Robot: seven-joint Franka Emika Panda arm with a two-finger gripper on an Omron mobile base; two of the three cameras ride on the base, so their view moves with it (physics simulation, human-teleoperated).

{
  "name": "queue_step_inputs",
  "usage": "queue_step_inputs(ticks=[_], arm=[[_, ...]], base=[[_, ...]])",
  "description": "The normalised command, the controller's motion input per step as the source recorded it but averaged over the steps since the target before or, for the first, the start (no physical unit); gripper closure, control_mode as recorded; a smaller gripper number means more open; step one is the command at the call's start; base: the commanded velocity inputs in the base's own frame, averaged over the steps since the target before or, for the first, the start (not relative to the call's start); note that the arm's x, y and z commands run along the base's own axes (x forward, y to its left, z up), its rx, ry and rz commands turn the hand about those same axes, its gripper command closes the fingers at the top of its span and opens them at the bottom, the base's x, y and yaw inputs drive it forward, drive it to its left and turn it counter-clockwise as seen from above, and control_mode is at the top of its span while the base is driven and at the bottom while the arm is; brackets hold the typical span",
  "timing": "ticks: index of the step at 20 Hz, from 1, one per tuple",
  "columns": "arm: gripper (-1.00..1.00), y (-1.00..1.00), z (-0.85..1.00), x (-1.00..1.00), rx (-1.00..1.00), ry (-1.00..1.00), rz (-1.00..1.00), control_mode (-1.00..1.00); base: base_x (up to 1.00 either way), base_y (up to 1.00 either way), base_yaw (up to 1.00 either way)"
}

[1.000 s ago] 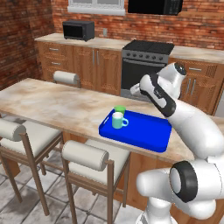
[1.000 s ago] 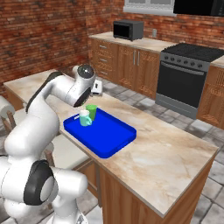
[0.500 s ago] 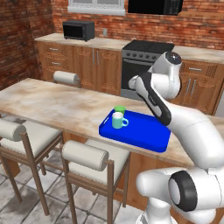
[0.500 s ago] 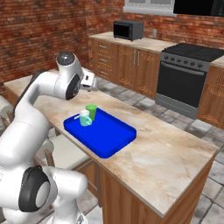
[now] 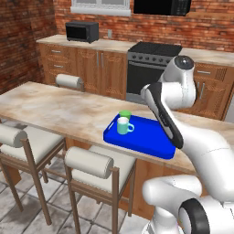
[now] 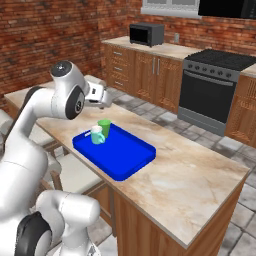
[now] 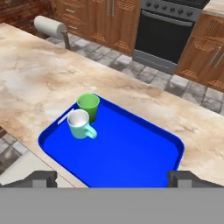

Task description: There is a tray on the dining counter. Grab the cup, mug, and pitcher and place them on the tray. The pitcher may be placed next to the tray if it cannot fit the tray.

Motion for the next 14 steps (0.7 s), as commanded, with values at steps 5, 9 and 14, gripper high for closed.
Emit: queue_step_inputs(ticks=[5, 9, 14], arm=[[-1.00, -0.22, 0.00, -0.58, -0.02, 0.00, -0.05, -1.00], [-1.00, -0.06, 0.00, -0.44, 0.00, 0.00, -0.01, -1.00], [-1.00, 0.00, -0.01, -0.43, 0.00, 0.00, 0.00, -1.00]], base=[[0.00, 0.00, 0.00], [0.00, 0.00, 0.00], [0.00, 0.00, 0.00]])
